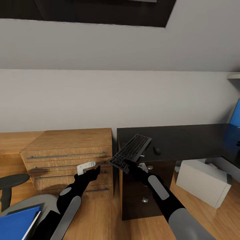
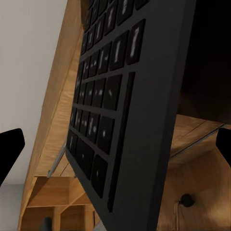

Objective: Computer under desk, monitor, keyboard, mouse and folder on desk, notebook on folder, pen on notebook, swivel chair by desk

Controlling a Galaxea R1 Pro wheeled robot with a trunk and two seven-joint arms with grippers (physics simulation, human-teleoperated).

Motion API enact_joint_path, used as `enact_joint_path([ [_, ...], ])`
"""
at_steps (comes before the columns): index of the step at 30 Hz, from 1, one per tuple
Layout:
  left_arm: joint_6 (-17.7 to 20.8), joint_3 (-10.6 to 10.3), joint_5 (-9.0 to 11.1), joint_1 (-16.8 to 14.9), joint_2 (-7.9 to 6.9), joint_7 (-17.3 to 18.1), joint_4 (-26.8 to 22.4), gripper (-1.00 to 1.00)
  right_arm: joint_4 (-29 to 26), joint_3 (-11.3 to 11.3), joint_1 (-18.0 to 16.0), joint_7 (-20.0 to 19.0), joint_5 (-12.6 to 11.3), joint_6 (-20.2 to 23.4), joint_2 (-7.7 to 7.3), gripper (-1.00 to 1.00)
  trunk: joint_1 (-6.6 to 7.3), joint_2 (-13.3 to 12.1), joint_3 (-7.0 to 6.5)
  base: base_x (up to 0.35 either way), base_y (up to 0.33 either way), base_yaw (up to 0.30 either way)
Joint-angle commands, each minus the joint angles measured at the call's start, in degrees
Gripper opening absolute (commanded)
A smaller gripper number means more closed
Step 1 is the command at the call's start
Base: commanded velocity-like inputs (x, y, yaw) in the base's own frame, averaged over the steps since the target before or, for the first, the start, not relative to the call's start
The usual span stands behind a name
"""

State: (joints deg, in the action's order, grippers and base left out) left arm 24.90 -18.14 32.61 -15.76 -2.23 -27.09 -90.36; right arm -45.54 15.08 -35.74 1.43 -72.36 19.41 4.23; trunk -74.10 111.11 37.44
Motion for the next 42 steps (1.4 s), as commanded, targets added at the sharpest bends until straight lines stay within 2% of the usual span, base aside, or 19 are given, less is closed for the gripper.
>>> enact_joint_path([
  [1,0.06,-0.14,0.54,-0.06,-0.06,-0.59,-0.08,1.0,0.02,-0.01,-0.03,0.19,-0.34,0.1,-0.01,1.0,0.01,0.03,0.06,0.0,0.0,0.0],
  [7,0.06,-0.85,0.52,-0.06,-0.06,-0.59,-0.08,1.0,0.09,-0.95,-0.03,0.23,-0.33,0.1,-0.01,1.0,0.01,0.03,0.06,0.0,0.0,0.0],
  [17,0.06,-0.93,0.6,-0.06,-0.06,-0.59,-0.08,1.0,0.15,-1.19,-0.03,0.3,-0.33,0.1,-0.01,1.0,0.01,0.03,0.06,0.0,0.0,0.0],
  [18,0.06,-0.93,0.61,-0.06,-0.06,-0.59,-0.08,1.0,0.13,-1.19,-0.03,0.31,-0.33,0.1,-0.01,-1.0,0.01,0.03,0.06,0.0,0.0,0.0],
  [33,0.06,-1.27,0.54,-0.06,-0.06,-0.59,-0.08,1.0,0.1,-1.12,-0.03,0.24,-0.33,0.02,-0.01,-1.0,0.01,0.03,0.06,0.0,0.0,0.0],
  [42,0.06,-1.28,0.57,-0.06,-0.06,-0.59,-0.08,1.0,-0.13,-1.11,-0.03,0.18,-0.33,0.02,-0.01,-1.0,1.98,-3.58,-1.55,0.0,0.0,0.0],
])
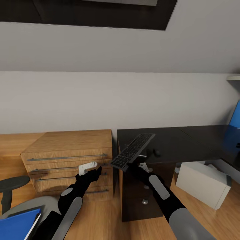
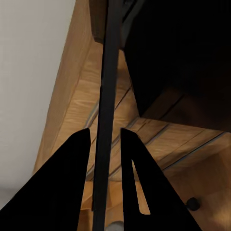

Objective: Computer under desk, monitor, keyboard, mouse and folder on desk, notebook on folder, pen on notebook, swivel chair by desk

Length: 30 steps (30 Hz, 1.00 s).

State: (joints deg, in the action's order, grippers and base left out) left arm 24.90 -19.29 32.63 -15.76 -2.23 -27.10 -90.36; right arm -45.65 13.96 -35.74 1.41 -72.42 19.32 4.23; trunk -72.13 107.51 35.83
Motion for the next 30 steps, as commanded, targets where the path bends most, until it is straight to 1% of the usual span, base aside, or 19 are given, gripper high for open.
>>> enact_joint_path([
  [1,0.06,-0.14,0.57,-0.06,-0.06,-0.58,-0.08,1.0,-0.03,0.02,-0.03,0.19,-0.26,0.11,-0.01,-1.0,0.23,-0.39,-0.12,0.0,0.0,0.0],
  [5,0.06,-0.14,0.59,-0.06,-0.06,-0.58,-0.08,1.0,-0.81,0.08,-0.03,0.17,-0.26,0.11,-0.13,-1.0,1.11,-1.99,-0.84,0.0,0.0,0.0],
  [8,0.06,-0.14,0.59,-0.06,-0.06,-0.58,0.21,1.0,-2.73,0.24,-0.03,0.22,-0.06,0.04,-0.17,-1.0,1.77,-3.19,-1.38,0.0,0.0,0.0],
  [10,0.06,-0.14,0.59,-0.06,-0.06,-0.58,0.44,1.0,-3.05,0.26,-0.03,0.21,-0.03,0.03,-0.26,-1.0,2.21,-3.99,-1.74,0.0,0.0,0.0],
  [14,0.06,-0.14,0.59,-0.06,-0.06,-0.58,0.67,1.0,-4.27,0.35,-0.03,0.18,-0.19,0.13,-1.44,-1.0,3.09,-5.6,-2.45,0.0,0.0,0.0],
  [15,0.03,-0.14,0.59,-0.06,-0.08,-0.58,0.69,1.0,-5.12,0.35,0.02,0.17,-0.23,0.18,-1.66,-1.0,3.31,-6.0,-2.63,0.0,0.0,0.0],
  [17,0.02,-0.1,0.59,-0.06,-0.1,-0.58,0.7,1.0,-7.5,0.36,0.2,0.19,-0.32,0.67,-2.29,-1.0,3.31,-6.0,-2.63,0.0,0.0,0.0],
  [19,0.04,-0.09,0.59,-0.06,-0.13,-0.58,0.7,1.0,-10.02,0.32,0.33,0.25,-0.43,2.33,-3.12,-1.0,3.31,-6.0,-2.63,0.0,0.0,0.0],
  [20,0.05,-0.09,0.59,-0.06,-0.13,-0.58,0.71,1.0,-10.97,0.29,0.36,0.28,-0.48,3.94,-3.73,-1.0,3.31,-6.0,-2.63,0.0,0.0,0.0],
  [22,0.03,-0.09,0.58,-0.06,-0.14,-0.58,0.69,1.0,-12.3,0.05,0.39,0.27,-0.94,8.79,-5.24,-1.0,3.31,-6.0,-2.63,0.0,0.0,0.0],
  [23,0.01,-0.1,0.58,-0.06,-0.15,-0.58,0.7,1.0,-13.31,-0.58,0.4,0.27,-2.52,13.17,-6.38,-1.0,3.31,-6.0,-2.63,0.0,0.0,0.0],
  [25,0.01,-0.11,0.59,-0.06,-0.15,-0.58,0.71,1.0,-14.27,-2.27,0.41,0.26,-5.95,18.59,-7.85,-1.0,3.31,-6.0,-2.63,0.0,0.0,0.0],
  [26,0.03,-0.12,0.59,-0.06,-0.15,-0.58,0.71,1.0,-14.53,-3.42,0.41,0.26,-7.63,20.57,-8.63,-1.0,3.31,-6.0,-2.63,0.0,0.0,0.0],
  [27,0.01,-0.13,0.59,-0.06,-0.15,-0.58,0.71,1.0,-14.7,-4.63,0.41,0.24,-9.12,22.01,-9.34,-1.0,3.31,-6.0,-2.63,0.0,0.0,0.0],
  [28,0.0,-0.13,0.59,-0.06,-0.15,-0.58,0.71,1.0,-14.78,-5.21,0.41,0.23,-9.77,22.54,-9.67,-1.0,3.31,-6.0,-2.63,0.0,0.0,0.0],
  [30,-0.02,-0.13,0.64,-0.06,-0.15,-0.58,0.71,1.0,-14.94,-6.85,0.41,0.2,-11.79,23.77,-10.85,-1.0,3.31,-6.0,-2.63,0.0,0.0,0.0],
])
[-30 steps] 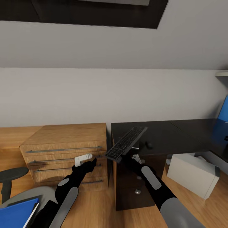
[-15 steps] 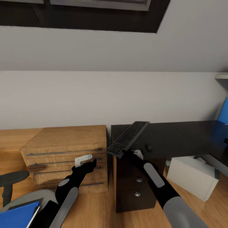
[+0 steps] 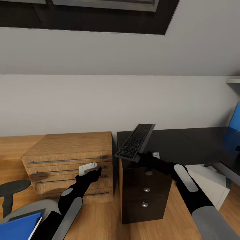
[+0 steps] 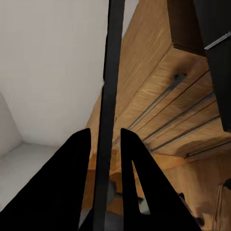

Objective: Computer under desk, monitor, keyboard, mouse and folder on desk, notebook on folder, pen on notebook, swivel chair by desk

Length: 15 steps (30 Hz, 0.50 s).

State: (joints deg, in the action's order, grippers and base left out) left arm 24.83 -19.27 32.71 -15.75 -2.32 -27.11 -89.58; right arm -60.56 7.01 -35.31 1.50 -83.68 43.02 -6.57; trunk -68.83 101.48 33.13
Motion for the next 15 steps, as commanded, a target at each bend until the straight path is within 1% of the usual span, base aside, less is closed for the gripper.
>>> enact_joint_path([
  [1,0.05,-0.15,0.56,-0.07,-0.05,-0.58,-0.07,1.0,-0.05,-0.14,-0.03,0.1,-0.93,0.24,-0.34,-1.0,0.0,0.03,0.06,0.0,0.0,0.0],
  [3,0.05,-0.15,0.58,-0.07,-0.05,-0.58,-0.07,1.0,-0.07,-0.62,-0.03,0.09,-2.08,0.58,-1.22,-1.0,0.0,0.03,0.06,0.0,0.0,0.0],
  [4,0.05,-0.15,0.54,-0.07,-0.05,-0.58,-0.07,1.0,-0.03,-0.92,-0.03,0.09,-3.47,0.79,-2.22,-1.0,0.0,0.03,0.06,0.0,-0.041,0.0],
  [6,0.05,-0.15,0.55,-0.07,-0.05,-0.58,-0.07,1.0,-0.03,-1.04,-0.03,0.09,-4.46,0.91,-2.86,-1.0,0.0,0.03,0.06,0.0,-0.144,0.0],
  [9,0.05,-0.15,0.58,-0.07,-0.05,-0.58,-0.07,1.0,0.0,-1.09,-0.03,0.09,-4.89,0.92,-3.21,-1.0,0.0,0.03,0.06,0.0,-0.236,0.0],
  [15,0.1,-0.15,0.59,-0.07,-0.05,-0.58,-0.07,1.0,0.24,-1.12,-0.03,0.08,-5.34,0.92,-3.37,-1.0,0.0,0.03,0.06,0.0,-0.3,0.0],
])
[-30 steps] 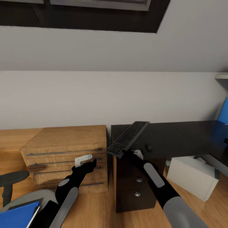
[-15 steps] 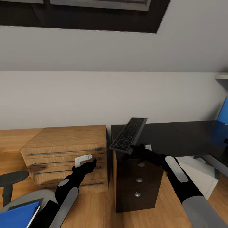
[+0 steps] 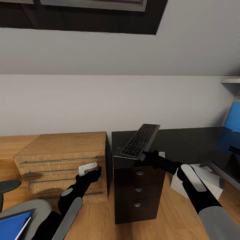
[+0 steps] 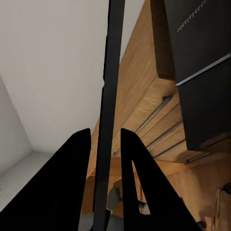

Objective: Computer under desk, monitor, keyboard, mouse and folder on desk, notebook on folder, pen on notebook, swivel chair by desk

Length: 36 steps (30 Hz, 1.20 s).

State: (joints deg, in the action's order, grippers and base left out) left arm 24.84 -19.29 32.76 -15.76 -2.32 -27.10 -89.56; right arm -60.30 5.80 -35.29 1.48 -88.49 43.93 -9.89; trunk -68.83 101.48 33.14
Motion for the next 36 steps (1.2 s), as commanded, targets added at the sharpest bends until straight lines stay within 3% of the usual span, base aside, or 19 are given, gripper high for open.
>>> enact_joint_path([
  [1,0.11,-0.14,0.55,-0.06,-0.05,-0.59,-0.09,1.0,0.0,0.1,-0.04,0.11,-0.63,0.02,-0.09,-1.0,0.01,0.03,0.06,0.0,-0.308,0.0],
  [13,0.04,-0.13,0.61,-0.06,-0.05,-0.59,-0.09,1.0,0.18,0.1,0.01,0.1,-0.54,-0.06,-0.09,-1.0,0.01,0.03,0.06,-0.076,-0.275,0.0],
  [18,0.1,-0.14,0.64,-0.06,-0.05,-0.59,-0.09,1.0,1.16,-0.08,-0.02,0.07,-0.59,-0.06,-0.08,-1.0,0.01,0.03,0.06,-0.002,-0.053,0.0],
  [25,0.12,-0.14,0.55,-0.06,-0.05,-0.59,-0.09,1.0,4.45,-3.77,0.01,0.24,-0.56,-0.61,0.17,-1.0,0.01,0.03,0.06,0.0,-0.004,0.0],
  [36,0.12,-0.14,0.58,-0.06,-0.05,-0.59,-0.06,1.0,5.78,-7.41,-0.04,0.23,-0.75,-0.7,0.32,-1.0,0.01,0.03,0.06,0.0,0.0,0.0],
])
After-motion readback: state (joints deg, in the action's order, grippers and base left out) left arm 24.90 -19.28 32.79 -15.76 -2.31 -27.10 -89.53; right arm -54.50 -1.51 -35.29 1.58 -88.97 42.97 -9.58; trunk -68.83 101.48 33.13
